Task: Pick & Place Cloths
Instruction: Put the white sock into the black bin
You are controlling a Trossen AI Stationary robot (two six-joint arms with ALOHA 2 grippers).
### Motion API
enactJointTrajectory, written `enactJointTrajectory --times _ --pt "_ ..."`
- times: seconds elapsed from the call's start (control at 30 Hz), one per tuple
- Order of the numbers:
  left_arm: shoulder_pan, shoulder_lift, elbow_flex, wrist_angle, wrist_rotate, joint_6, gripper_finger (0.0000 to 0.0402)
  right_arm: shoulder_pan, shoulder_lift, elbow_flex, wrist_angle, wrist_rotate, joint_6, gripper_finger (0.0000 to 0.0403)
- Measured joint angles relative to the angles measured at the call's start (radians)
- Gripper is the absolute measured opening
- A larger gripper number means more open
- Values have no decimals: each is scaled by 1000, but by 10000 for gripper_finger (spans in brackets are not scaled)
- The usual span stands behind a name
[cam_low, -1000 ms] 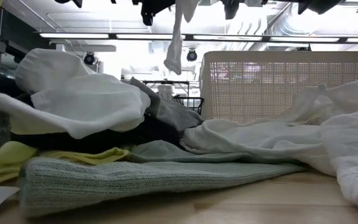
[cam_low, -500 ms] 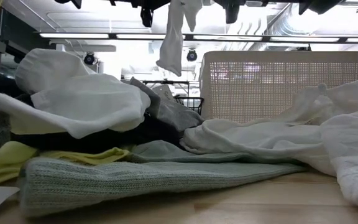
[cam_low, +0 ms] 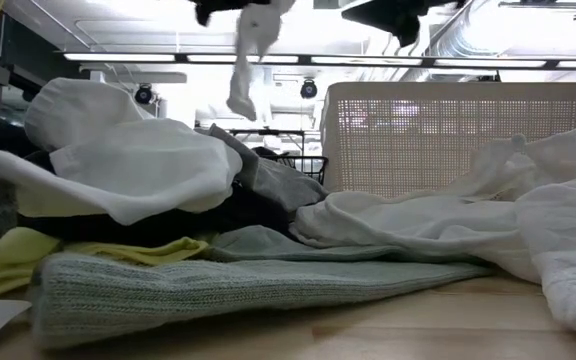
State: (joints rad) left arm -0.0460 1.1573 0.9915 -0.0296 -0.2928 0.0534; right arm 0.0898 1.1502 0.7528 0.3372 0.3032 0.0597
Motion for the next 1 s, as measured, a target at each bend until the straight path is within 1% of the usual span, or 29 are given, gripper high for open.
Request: enactJointTrajectory --times 0.1,0.17,0.27,0.37,0.43,0.57,0.7,0.87,1.0 --pt "0 -33 56 -120 -134 57 5 2 -27 0 -44 17 1 260" --pt "0 -54 84 -219 -244 96 5 2 -34 0 -48 17 0 258" --pt "0 -80 117 -319 -420 135 5 2 -35 0 -52 17 -1 255" --pt "3 -100 128 -371 -587 163 5 2 -35 0 -70 20 -2 255" --pt "34 -110 127 -405 -657 178 4 2 -35 0 -74 20 -3 255" --pt "144 -120 127 -461 -648 144 4 1 -35 0 -79 38 -3 255" --pt "296 -120 127 -541 -587 84 4 2 -35 0 -83 39 -1 254" --pt "517 -119 126 -649 -435 -26 4 2 -35 0 -97 39 0 254" --pt "655 -97 126 -660 -368 -18 4 2 -35 0 -97 39 0 254"
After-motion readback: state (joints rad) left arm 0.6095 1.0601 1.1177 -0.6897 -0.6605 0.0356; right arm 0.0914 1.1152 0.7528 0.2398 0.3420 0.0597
